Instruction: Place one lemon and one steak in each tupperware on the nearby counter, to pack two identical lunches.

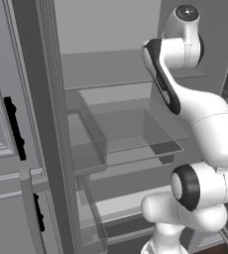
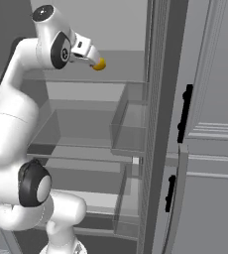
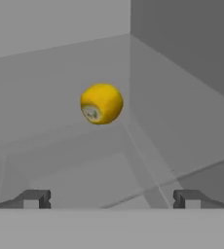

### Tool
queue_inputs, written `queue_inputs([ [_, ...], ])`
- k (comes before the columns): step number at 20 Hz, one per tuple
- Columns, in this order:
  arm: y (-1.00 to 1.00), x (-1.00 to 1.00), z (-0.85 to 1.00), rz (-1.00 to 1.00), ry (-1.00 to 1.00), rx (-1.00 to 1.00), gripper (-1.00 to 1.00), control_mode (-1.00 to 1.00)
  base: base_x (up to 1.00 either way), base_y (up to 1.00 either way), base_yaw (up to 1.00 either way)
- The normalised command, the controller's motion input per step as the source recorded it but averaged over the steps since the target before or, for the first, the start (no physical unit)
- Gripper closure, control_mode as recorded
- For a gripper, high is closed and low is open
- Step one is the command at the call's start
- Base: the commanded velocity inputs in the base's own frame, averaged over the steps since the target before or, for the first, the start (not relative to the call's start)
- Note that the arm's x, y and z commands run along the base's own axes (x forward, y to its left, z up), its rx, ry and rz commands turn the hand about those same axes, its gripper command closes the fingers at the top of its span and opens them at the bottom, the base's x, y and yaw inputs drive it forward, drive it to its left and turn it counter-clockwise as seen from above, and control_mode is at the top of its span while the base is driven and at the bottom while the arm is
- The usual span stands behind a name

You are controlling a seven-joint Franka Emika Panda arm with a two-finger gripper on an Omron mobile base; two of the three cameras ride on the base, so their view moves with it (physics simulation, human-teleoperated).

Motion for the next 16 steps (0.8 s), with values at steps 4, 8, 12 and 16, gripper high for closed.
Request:
queue_inputs([
  [4,0.00,1.00,-0.17,0.00,0.01,0.00,-1.00,-1.00,0.00,0.00,0.00],
  [8,0.00,0.89,-0.21,0.00,0.04,0.00,-1.00,-1.00,0.00,0.00,0.00],
  [12,0.00,0.78,-0.15,0.00,0.03,0.00,-1.00,-1.00,0.00,0.00,0.00],
  [16,-0.01,0.65,-0.03,0.00,0.03,0.00,-1.00,-1.00,0.00,0.00,0.00],
])
